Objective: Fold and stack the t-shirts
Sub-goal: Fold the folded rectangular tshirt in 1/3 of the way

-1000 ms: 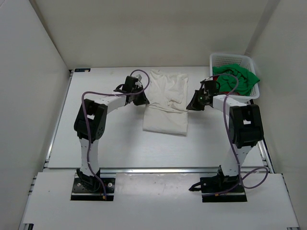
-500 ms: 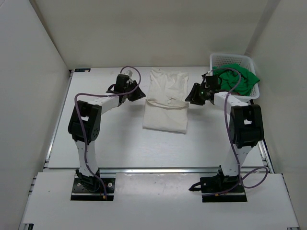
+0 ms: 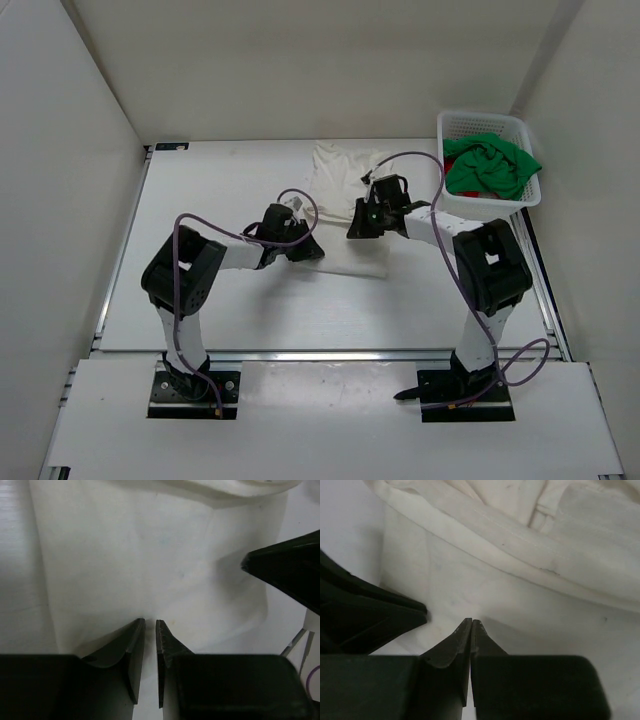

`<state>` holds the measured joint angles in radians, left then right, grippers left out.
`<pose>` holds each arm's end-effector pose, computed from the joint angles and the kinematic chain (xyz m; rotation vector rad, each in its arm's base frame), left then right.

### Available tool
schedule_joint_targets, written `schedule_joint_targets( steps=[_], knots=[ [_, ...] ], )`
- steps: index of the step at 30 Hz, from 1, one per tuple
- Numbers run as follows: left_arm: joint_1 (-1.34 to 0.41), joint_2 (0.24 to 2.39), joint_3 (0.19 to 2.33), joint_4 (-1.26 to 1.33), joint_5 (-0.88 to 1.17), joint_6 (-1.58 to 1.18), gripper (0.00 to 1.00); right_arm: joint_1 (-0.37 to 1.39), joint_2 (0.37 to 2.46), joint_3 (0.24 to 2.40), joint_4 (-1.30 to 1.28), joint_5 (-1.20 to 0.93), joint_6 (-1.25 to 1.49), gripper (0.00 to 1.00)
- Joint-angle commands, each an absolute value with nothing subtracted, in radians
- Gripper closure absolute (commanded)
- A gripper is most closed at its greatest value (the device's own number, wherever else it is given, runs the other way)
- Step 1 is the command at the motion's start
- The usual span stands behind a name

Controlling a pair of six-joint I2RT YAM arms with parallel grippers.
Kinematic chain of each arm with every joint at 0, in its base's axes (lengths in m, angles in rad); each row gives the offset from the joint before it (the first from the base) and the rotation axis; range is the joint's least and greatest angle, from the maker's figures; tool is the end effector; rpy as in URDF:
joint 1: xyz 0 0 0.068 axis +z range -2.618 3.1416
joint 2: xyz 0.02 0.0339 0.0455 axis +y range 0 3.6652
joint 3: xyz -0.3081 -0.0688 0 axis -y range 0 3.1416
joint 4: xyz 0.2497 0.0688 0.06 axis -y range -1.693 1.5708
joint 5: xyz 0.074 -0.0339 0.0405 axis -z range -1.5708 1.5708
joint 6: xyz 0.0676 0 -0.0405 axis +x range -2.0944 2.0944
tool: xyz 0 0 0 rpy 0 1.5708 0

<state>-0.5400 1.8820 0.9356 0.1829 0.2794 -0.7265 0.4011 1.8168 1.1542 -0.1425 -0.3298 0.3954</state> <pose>0.3416 -0.2265 0.1432 -0.0831 2.4984 -0.9135 0.3822 0.1859 0.2066 -0.1714 2.4522 0.7593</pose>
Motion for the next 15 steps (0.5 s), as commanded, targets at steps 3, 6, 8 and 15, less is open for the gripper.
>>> schedule_joint_targets(
  steps=[3,6,8,15],
  knots=[
    [-0.525,1.818,0.836,0.293,0.296,-0.752,0.73,0.393,1.929,1.305,-0.156,-0.345,0.356,1.0],
    [-0.541,1.792,0.781,0.305,0.296,-0.752,0.72,0.39,1.995,1.376,-0.173,-0.334,0.344,1.0],
    [-0.548,1.764,0.741,0.319,0.313,-0.756,0.72,0.371,2.032,1.413,-0.176,-0.336,0.351,1.0],
    [-0.574,1.681,0.673,0.328,0.322,-0.77,0.71,0.313,2.122,1.534,-0.204,-0.387,0.368,1.0]
  ],
)
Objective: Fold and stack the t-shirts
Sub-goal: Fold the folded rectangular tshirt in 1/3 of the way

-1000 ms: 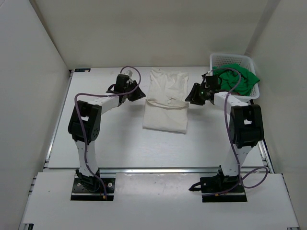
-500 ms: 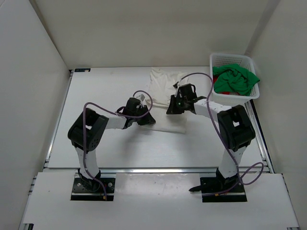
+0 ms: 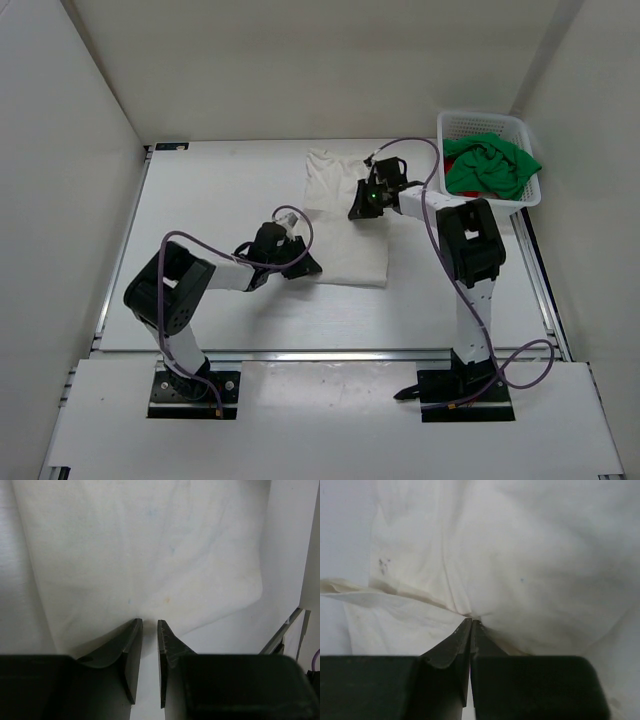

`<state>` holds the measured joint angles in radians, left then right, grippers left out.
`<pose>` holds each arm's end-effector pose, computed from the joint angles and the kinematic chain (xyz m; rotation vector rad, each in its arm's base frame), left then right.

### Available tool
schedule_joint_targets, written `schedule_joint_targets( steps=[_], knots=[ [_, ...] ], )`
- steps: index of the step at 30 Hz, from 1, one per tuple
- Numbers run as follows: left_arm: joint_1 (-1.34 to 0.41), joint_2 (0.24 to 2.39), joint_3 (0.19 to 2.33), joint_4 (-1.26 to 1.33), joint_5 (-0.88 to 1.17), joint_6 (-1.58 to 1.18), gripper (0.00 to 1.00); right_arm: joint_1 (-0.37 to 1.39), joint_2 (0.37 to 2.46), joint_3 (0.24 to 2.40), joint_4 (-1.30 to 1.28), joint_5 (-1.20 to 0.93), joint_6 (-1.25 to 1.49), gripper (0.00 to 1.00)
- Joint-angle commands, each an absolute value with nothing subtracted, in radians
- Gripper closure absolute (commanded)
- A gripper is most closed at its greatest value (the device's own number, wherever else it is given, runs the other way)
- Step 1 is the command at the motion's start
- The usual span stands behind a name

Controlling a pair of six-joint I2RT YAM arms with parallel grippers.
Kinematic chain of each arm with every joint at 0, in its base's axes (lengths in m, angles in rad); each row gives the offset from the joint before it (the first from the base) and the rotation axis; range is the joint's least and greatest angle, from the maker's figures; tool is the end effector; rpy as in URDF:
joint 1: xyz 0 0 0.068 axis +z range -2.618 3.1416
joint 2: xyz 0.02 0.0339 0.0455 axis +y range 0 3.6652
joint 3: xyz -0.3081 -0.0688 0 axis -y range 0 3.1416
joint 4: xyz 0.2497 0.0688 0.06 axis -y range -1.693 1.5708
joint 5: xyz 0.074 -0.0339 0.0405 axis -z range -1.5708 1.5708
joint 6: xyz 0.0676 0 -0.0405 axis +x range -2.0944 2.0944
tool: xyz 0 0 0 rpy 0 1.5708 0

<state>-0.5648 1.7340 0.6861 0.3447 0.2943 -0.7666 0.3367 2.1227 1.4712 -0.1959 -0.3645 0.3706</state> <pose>0.2873 -0.2053 0.1414 -0.0794 2.4548 -0.9867 0.4708 0.1903 0.1693 -0.1310 2.4842 0.7542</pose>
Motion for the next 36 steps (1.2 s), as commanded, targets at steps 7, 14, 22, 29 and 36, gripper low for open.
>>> schedule_joint_targets(
  steps=[7,14,22,29,36],
  knots=[
    [-0.565,1.64,0.796,0.269,0.319,-0.772,0.67,0.293,1.861,1.288,-0.089,-0.386,0.408,1.0],
    [-0.454,1.859,1.062,0.204,0.331,-0.759,0.68,0.287,1.602,0.869,0.106,-0.413,0.551,1.0],
    [-0.344,2.054,1.21,0.187,0.376,-0.759,0.69,0.261,1.496,0.635,0.121,-0.414,0.581,1.0],
    [-0.298,2.028,1.134,0.276,0.428,-0.799,0.69,0.215,1.465,0.535,0.143,-0.408,0.578,1.0],
    [-0.337,1.693,0.913,0.264,0.322,-0.77,0.61,0.224,1.318,0.522,0.1,-0.391,0.563,0.83]
  ],
)
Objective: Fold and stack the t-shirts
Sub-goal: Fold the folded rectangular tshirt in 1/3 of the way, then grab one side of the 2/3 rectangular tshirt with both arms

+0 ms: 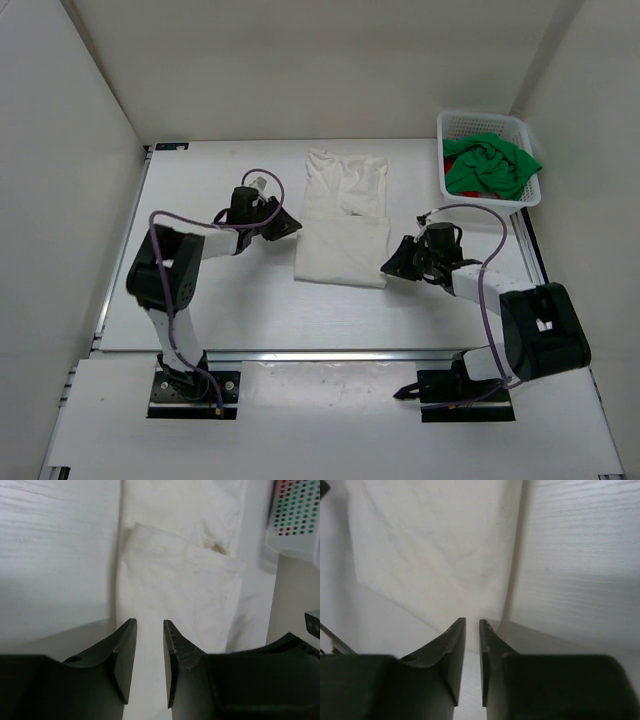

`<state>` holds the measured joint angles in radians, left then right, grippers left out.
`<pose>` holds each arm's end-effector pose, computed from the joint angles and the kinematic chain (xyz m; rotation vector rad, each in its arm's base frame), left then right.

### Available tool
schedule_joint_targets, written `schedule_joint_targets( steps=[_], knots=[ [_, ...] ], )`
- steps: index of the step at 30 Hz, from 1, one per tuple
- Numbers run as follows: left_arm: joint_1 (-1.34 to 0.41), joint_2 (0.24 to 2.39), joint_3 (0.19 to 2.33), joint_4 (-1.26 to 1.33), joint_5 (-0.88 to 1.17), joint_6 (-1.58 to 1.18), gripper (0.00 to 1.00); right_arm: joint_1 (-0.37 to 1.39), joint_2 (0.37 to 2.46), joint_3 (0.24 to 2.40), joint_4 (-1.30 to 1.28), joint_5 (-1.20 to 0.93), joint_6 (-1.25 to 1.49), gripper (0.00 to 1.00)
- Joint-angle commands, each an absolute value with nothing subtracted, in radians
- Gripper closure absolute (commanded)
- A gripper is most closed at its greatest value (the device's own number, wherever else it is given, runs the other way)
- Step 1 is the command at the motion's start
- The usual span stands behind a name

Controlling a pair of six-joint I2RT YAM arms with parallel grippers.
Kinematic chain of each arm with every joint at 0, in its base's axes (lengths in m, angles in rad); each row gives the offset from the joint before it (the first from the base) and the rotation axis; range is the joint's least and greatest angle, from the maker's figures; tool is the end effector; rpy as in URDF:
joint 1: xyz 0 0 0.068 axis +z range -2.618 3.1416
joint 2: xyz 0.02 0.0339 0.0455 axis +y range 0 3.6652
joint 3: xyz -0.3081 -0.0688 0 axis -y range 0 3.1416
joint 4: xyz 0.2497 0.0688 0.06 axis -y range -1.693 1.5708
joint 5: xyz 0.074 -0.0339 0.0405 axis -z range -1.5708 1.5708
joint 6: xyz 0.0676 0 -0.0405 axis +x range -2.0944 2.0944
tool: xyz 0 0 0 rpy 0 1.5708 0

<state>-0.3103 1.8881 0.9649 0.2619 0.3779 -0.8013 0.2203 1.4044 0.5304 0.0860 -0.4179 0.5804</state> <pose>0.3948 -0.1528 0.1592 -0.3609 2.3518 -0.9959 0.2585 0.0860 0.1681 0.2267 2.4370 0.8683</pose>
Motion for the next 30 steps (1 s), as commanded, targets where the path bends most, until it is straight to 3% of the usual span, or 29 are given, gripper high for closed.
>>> schedule_joint_targets(
  steps=[1,8,9,11,12,19,21,22,24,25,28,30],
  knots=[
    [-0.342,1.634,0.853,0.25,0.29,-0.756,0.6,0.225,1.289,0.506,0.101,-0.391,0.568,0.78],
    [-0.437,1.502,0.631,0.117,0.186,-0.657,0.37,0.245,1.212,0.397,0.083,-0.359,0.577,0.59],
    [-0.458,1.5,0.614,0.111,0.177,-0.632,0.3,0.248,1.215,0.397,0.087,-0.365,0.58,0.58],
    [-0.485,1.493,0.591,0.089,0.128,-0.621,0.07,0.265,1.221,0.385,0.086,-0.373,0.577,0.56],
    [-0.489,1.493,0.58,0.09,0.121,-0.621,0.03,0.273,1.235,0.384,0.09,-0.373,0.574,0.56],
    [-0.537,1.555,0.6,0.091,0.12,-0.62,0.02,0.265,1.316,0.388,0.136,-0.413,0.58,0.57],
    [-0.538,1.569,0.589,0.123,0.118,-0.629,0.2,0.259,1.324,0.387,0.156,-0.41,0.583,0.62],
    [-0.531,1.592,0.589,0.135,0.133,-0.64,0.37,0.259,1.339,0.385,0.161,-0.411,0.577,0.66],
    [-0.522,1.623,0.6,0.15,0.164,-0.64,0.54,0.262,1.35,0.393,0.173,-0.411,0.586,0.71],
    [-0.517,1.634,0.61,0.156,0.173,-0.646,0.64,0.253,1.364,0.399,0.179,-0.414,0.575,0.8],
    [-0.544,1.647,0.62,0.169,0.15,-0.661,0.82,0.252,1.37,0.378,0.221,-0.425,0.594,0.95],
    [-0.549,1.647,0.629,0.163,0.118,-0.667,0.93,0.264,1.35,0.374,0.239,-0.422,0.6,1.0]
  ],
)
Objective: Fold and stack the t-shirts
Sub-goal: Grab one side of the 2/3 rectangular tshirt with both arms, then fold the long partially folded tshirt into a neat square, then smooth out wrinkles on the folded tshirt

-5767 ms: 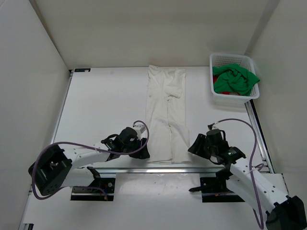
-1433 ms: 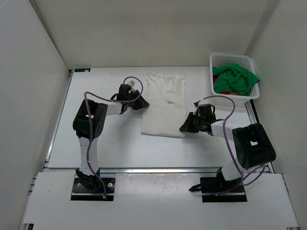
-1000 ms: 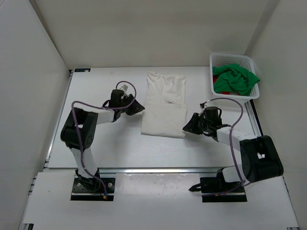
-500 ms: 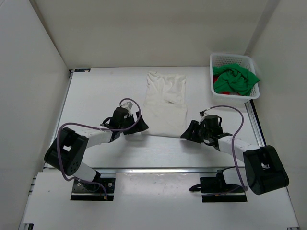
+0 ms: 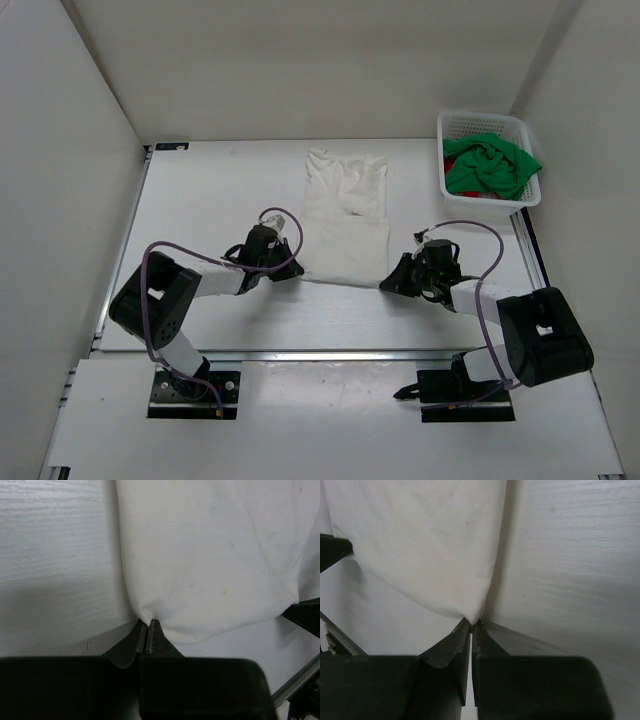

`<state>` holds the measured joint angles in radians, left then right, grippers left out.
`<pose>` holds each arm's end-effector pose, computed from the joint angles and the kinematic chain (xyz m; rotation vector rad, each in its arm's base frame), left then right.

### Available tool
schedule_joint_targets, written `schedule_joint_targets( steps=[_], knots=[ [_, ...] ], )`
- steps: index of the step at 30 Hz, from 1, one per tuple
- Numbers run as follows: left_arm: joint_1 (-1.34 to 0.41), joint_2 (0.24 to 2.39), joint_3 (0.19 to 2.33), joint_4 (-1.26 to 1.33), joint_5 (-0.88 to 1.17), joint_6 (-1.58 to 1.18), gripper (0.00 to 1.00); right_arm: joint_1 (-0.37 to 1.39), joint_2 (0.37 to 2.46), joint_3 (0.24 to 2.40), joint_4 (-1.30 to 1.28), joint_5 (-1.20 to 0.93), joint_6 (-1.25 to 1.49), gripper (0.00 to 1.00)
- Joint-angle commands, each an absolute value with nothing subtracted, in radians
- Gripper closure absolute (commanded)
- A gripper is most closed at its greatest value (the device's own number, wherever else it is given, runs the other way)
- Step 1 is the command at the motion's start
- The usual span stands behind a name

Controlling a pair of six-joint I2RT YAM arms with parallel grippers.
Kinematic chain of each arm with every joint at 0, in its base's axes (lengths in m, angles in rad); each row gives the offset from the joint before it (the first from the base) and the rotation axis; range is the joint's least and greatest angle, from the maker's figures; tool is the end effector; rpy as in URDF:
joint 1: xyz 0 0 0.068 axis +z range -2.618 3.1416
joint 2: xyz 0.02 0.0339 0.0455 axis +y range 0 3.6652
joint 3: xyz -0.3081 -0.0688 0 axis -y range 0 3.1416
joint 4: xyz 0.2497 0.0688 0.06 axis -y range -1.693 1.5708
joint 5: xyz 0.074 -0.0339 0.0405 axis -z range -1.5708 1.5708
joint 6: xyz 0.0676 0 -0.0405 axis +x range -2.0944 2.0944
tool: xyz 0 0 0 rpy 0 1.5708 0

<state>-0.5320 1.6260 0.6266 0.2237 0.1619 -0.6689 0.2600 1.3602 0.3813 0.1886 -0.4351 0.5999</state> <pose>0.2728 -0.1732 0.1450 -0.0849 2.4687 -0.7510 0.2245 0.0892 0.1449 0.1951 2.4554 0.9135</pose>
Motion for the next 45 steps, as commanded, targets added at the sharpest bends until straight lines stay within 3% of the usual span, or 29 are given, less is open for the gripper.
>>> schedule_joint_targets(
  steps=[1,7,13,16,19,23,28,36,39,42,45],
  knots=[
    [-0.549,1.637,0.626,0.158,0.118,-0.667,1.0,0.279,1.347,0.365,0.239,-0.405,0.6,1.0],
    [-0.564,1.485,0.532,0.091,0.113,-0.656,1.0,0.372,1.198,0.301,0.148,-0.322,0.626,1.0],
    [-0.656,1.128,0.303,-0.15,0.086,-0.664,1.0,0.658,0.84,0.123,-0.109,-0.164,0.813,1.0],
    [-0.699,0.938,0.249,-0.303,0.119,-0.731,1.0,0.833,0.653,0.15,-0.277,-0.083,0.949,1.0],
    [-0.695,0.728,0.267,-0.395,0.121,-0.778,1.0,0.775,0.586,0.251,-0.362,-0.083,0.889,1.0],
    [-0.545,0.797,0.495,-0.416,0.183,-0.683,1.0,0.523,0.782,0.422,-0.333,-0.306,0.678,1.0],
    [-0.435,1.099,0.774,-0.295,0.134,-0.601,0.97,0.301,1.095,0.748,-0.254,-0.356,0.479,0.99],
    [-0.273,1.682,1.269,-0.207,0.109,-0.584,0.98,0.164,1.788,1.277,-0.207,-0.448,0.434,1.0],
    [-0.255,1.873,1.486,-0.248,0.066,-0.574,0.96,0.158,1.96,1.492,-0.231,-0.448,0.429,0.99],
    [-0.227,2.054,1.664,-0.29,0.112,-0.597,0.87,0.137,2.167,1.847,-0.386,-0.451,0.391,1.0],
    [-0.213,2.198,1.834,-0.385,0.161,-0.607,0.68,0.135,2.317,2.076,-0.552,-0.402,0.371,0.98]
  ],
)
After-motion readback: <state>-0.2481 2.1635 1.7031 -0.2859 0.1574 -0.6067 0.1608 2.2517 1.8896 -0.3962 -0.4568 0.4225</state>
